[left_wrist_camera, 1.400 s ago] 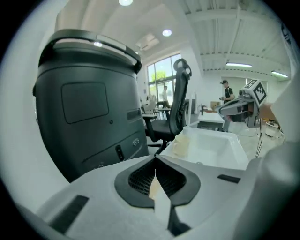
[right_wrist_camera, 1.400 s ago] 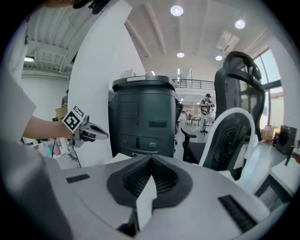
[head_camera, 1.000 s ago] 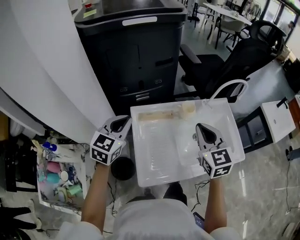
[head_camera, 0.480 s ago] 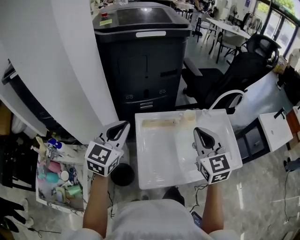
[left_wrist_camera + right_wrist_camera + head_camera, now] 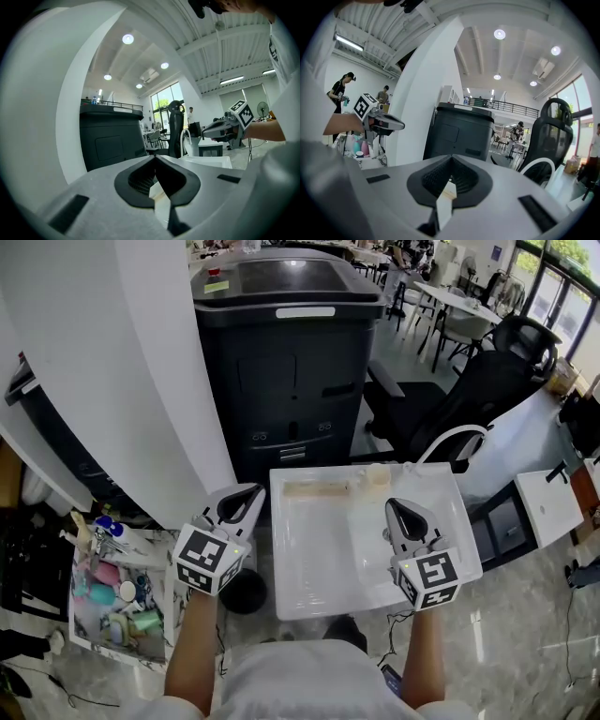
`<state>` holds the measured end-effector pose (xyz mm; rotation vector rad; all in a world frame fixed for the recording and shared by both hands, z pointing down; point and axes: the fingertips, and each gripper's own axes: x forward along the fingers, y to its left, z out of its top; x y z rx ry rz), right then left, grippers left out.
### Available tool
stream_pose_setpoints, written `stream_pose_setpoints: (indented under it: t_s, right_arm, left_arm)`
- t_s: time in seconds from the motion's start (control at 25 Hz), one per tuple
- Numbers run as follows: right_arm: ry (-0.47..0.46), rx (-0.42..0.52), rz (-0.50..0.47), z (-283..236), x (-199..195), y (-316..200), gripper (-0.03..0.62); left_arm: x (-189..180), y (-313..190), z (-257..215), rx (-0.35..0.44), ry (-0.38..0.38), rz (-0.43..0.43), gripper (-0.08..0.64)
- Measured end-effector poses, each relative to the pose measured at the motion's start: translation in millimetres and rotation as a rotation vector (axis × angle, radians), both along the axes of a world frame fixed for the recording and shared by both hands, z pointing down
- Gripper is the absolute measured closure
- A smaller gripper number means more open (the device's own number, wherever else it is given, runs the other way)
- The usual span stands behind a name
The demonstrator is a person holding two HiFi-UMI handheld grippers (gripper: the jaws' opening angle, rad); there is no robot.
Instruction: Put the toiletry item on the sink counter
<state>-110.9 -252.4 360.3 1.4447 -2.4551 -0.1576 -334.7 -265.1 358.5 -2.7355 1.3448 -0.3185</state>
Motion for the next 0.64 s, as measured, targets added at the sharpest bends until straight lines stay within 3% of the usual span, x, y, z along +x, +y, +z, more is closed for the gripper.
stream_pose_setpoints:
  t_s: [0.64]
  right_arm:
    - [-0.005, -0.030, 0.016, 14, 11, -1, 0.597]
  left_arm:
    - [9, -4, 12, -0.029, -0.003, 0.013, 0.549]
